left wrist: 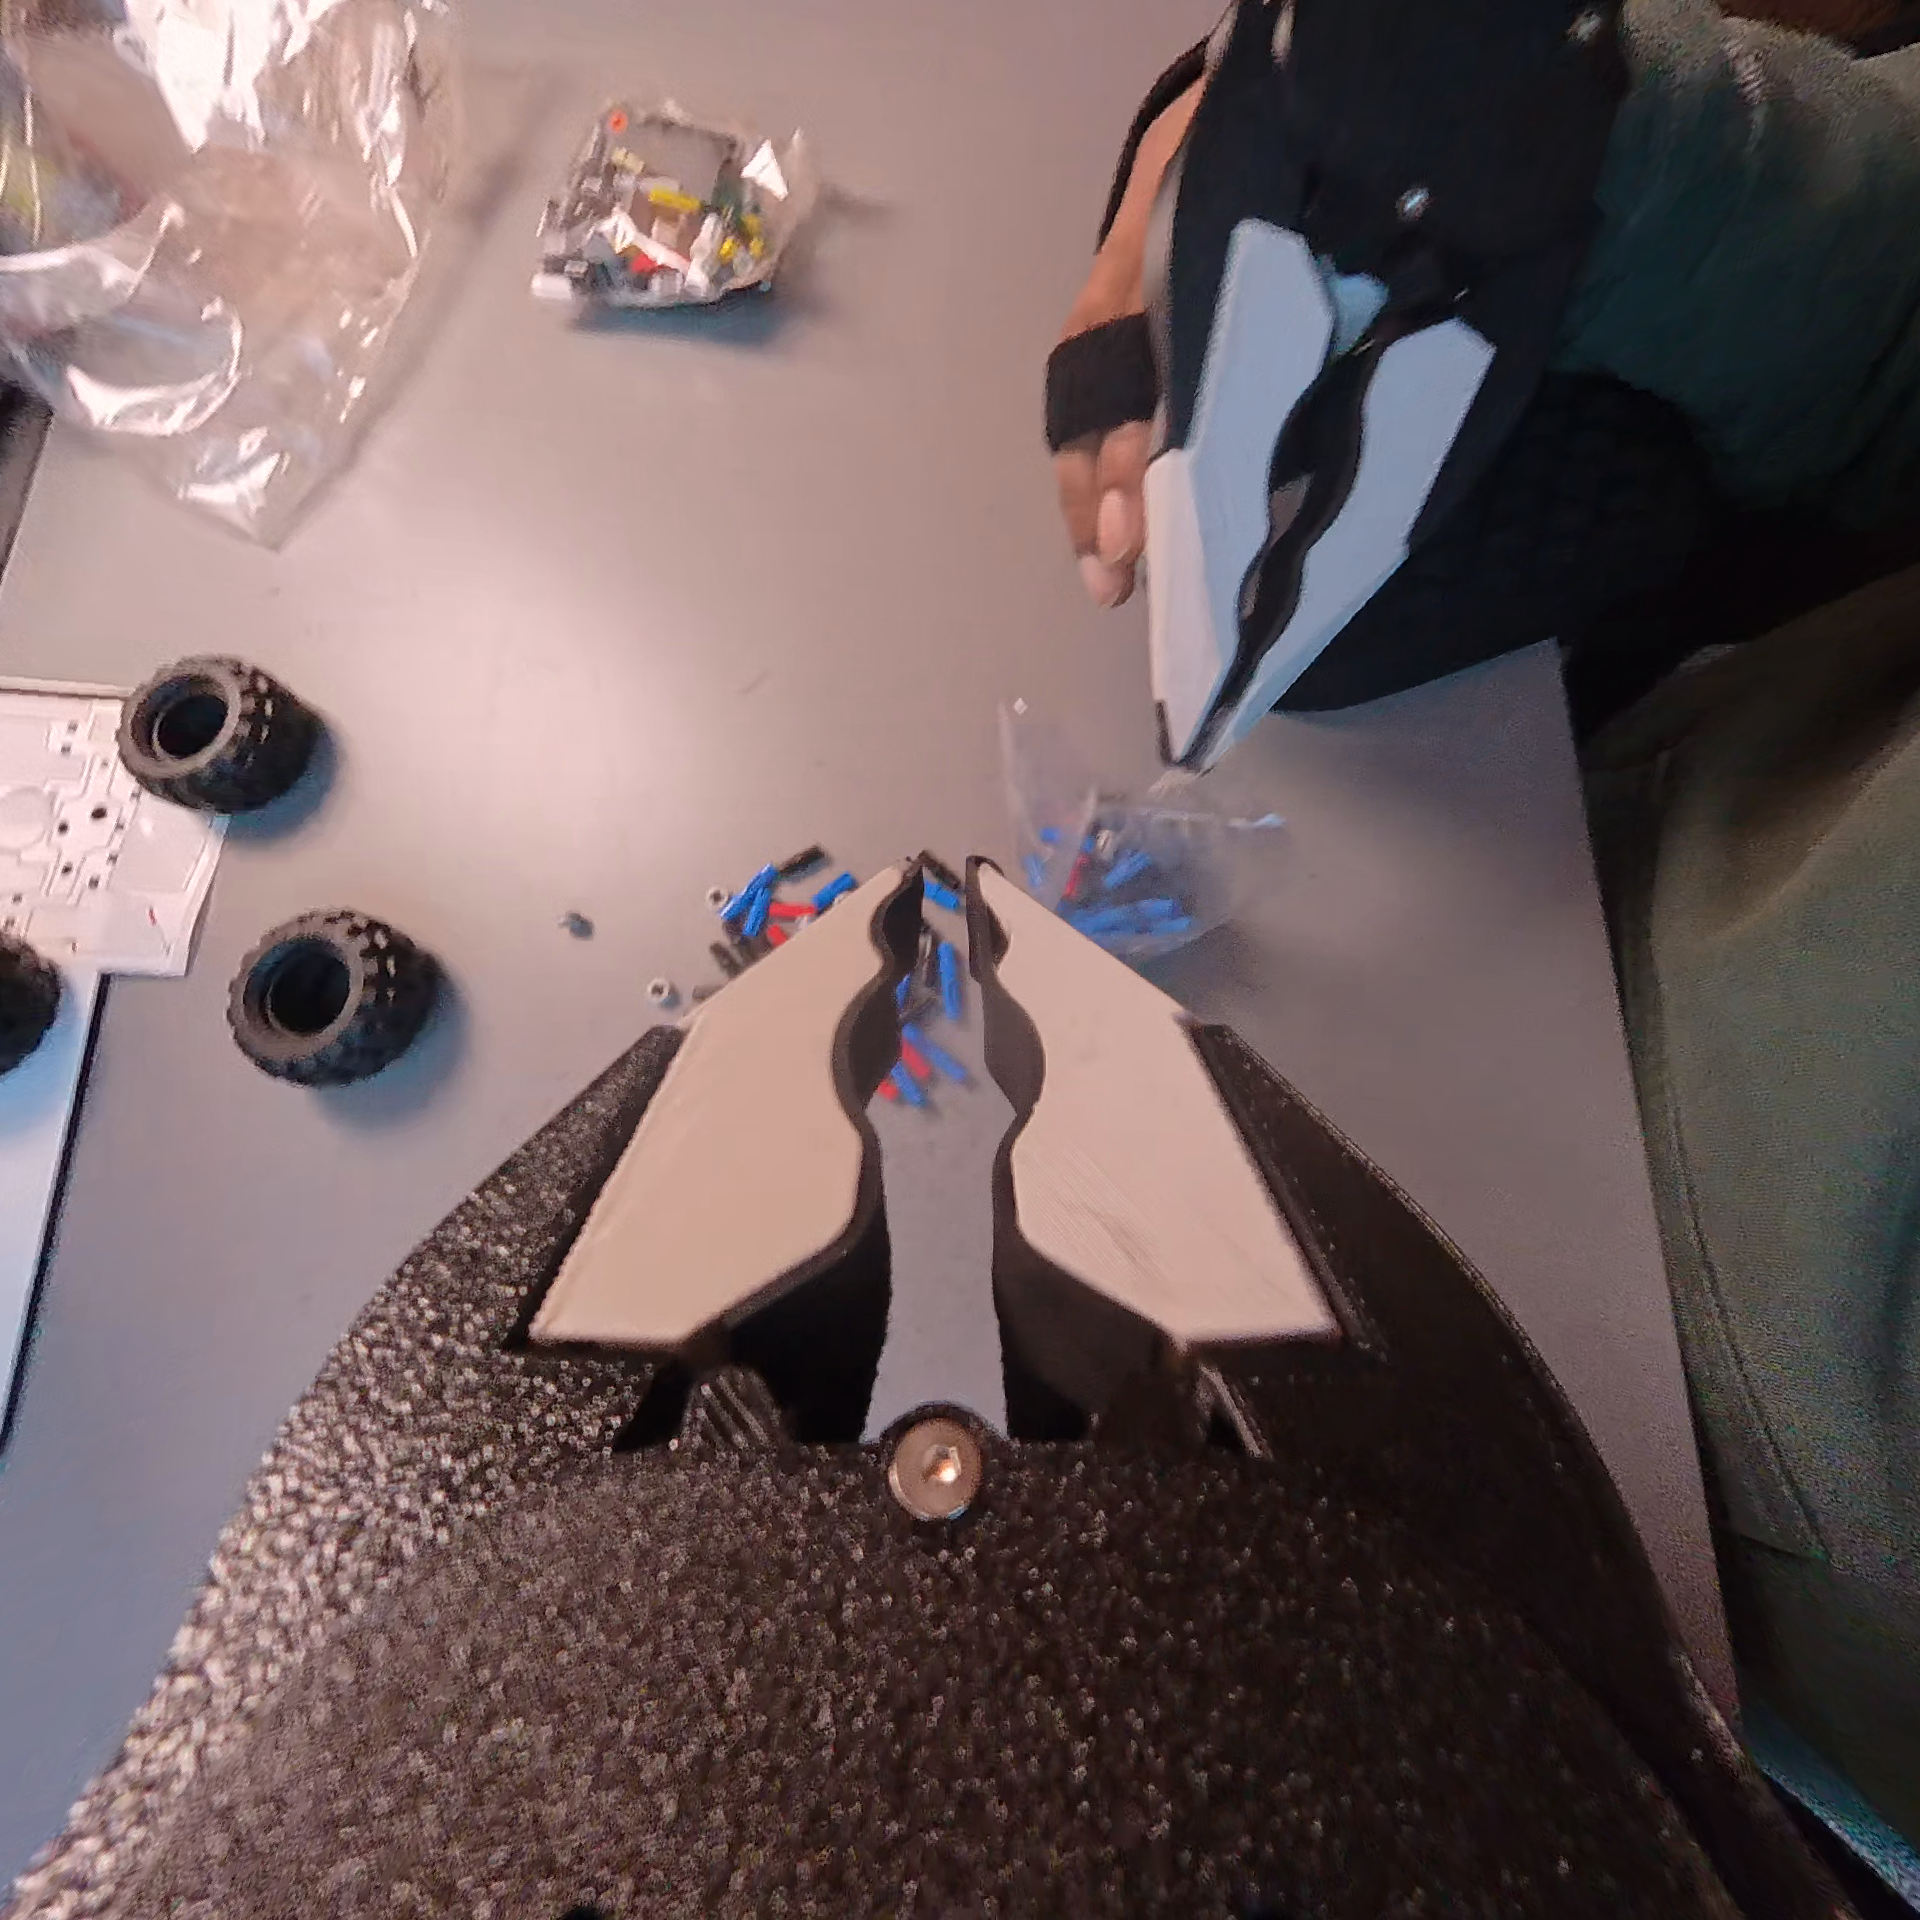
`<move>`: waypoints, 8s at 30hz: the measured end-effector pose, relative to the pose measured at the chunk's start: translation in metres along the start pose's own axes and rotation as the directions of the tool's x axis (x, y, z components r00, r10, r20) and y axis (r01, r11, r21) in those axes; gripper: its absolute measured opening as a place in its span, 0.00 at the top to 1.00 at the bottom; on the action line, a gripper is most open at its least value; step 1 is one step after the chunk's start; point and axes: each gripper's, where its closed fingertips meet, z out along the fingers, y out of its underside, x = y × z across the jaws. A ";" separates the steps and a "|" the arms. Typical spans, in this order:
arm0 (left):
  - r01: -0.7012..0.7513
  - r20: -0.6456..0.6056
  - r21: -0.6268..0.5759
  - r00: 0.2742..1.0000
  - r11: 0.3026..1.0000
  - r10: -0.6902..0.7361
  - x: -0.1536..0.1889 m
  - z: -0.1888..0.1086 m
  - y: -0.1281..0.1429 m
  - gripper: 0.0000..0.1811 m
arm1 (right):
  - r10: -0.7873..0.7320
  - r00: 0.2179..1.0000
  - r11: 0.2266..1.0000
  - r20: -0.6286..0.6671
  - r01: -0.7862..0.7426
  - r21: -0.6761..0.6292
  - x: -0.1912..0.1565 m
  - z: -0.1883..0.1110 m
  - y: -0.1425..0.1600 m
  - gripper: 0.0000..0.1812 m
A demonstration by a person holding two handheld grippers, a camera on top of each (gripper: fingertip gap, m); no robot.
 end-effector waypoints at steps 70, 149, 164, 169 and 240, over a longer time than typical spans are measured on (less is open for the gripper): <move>0.143 0.142 -0.118 0.982 0.983 -0.126 -0.067 0.035 0.084 0.93 | 0.008 1.000 1.000 0.006 -0.008 -0.012 0.000 0.002 0.002 1.00; 0.204 -0.044 0.238 0.979 0.950 -0.199 0.016 -0.041 0.112 1.00 | 0.215 0.977 0.967 0.009 -0.212 -0.144 0.067 0.026 -0.006 0.91; 0.173 -0.026 0.231 0.985 0.958 -0.171 0.016 -0.045 0.117 1.00 | 0.181 0.940 0.888 0.290 -0.029 -0.458 0.038 0.045 0.068 0.92; 0.159 -0.036 0.231 0.987 0.960 -0.155 0.019 -0.045 0.117 1.00 | 0.196 0.928 0.888 0.317 -0.031 -0.459 0.032 0.047 0.071 0.98; 0.186 -0.060 0.251 0.983 0.950 -0.176 0.019 -0.048 0.119 1.00 | 0.112 0.860 0.981 0.498 -0.015 -0.194 0.067 0.101 -0.040 0.98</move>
